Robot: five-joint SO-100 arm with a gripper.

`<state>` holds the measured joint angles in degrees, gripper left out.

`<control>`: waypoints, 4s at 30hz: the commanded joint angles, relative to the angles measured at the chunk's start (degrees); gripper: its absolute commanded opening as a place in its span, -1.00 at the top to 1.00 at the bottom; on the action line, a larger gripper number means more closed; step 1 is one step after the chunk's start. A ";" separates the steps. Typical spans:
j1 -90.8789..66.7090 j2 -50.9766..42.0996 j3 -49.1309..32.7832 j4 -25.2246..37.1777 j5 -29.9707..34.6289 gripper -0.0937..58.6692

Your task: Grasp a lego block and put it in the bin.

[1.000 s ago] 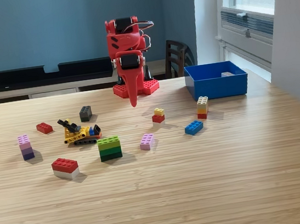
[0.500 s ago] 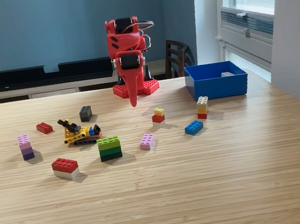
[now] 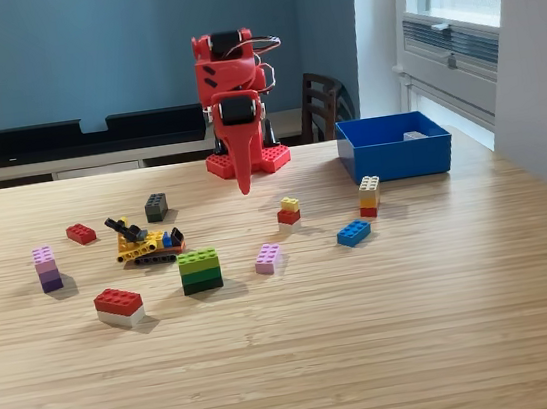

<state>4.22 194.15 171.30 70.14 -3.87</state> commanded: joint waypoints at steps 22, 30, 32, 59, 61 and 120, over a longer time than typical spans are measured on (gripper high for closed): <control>-3.16 -27.86 -34.98 3.78 9.14 1.00; -1.93 -44.30 -46.67 5.10 18.11 1.00; -0.88 -47.90 -48.52 4.92 20.30 1.00; 33.75 -89.21 -76.73 -2.64 28.13 0.26; 35.07 -90.00 -77.70 -2.64 27.60 0.22; 35.77 -135.88 -114.17 -1.67 34.45 0.16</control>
<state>39.90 57.66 61.79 68.03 30.15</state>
